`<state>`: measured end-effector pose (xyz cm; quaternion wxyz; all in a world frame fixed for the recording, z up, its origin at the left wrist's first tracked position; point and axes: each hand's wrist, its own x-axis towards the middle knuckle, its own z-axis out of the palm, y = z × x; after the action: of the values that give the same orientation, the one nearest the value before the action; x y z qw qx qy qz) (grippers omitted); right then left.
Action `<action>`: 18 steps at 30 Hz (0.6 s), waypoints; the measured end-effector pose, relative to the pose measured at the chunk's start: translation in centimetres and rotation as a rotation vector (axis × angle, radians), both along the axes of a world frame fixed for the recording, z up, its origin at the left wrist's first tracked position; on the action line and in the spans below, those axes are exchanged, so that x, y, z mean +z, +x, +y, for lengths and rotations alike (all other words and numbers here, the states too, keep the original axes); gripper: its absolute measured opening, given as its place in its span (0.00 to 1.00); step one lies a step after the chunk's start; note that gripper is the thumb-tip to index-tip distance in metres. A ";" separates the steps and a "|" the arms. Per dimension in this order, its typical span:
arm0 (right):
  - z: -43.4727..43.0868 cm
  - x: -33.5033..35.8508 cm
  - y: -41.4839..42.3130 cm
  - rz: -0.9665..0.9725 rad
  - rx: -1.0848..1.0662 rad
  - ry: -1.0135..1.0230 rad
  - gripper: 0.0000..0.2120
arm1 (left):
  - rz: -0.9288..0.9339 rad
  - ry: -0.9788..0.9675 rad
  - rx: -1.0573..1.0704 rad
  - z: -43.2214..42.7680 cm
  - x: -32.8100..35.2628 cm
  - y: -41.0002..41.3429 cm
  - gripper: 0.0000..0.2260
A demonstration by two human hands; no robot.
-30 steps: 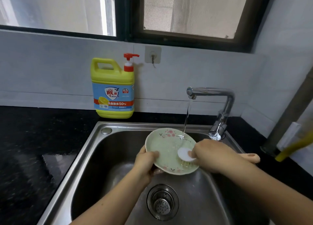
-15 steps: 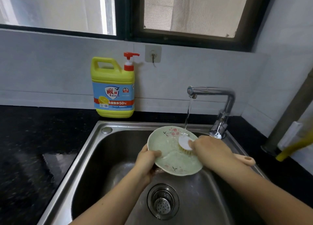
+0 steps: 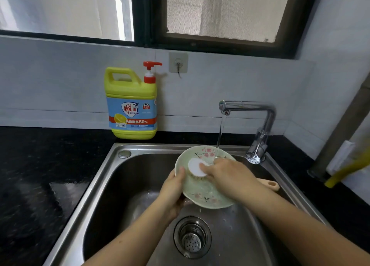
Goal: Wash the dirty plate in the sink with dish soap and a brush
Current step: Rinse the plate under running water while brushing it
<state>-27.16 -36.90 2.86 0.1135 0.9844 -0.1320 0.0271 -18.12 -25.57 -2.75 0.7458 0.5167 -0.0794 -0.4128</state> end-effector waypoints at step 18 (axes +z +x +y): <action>-3.6 -0.2 -2.4 0.091 -0.312 -0.012 0.14 | -0.097 0.181 0.017 -0.1 0.2 -0.3 0.10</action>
<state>-29.52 -40.47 2.65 0.1283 0.9514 -0.2779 -0.0346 -18.43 -25.65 -2.59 0.6950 0.6018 -0.0734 -0.3866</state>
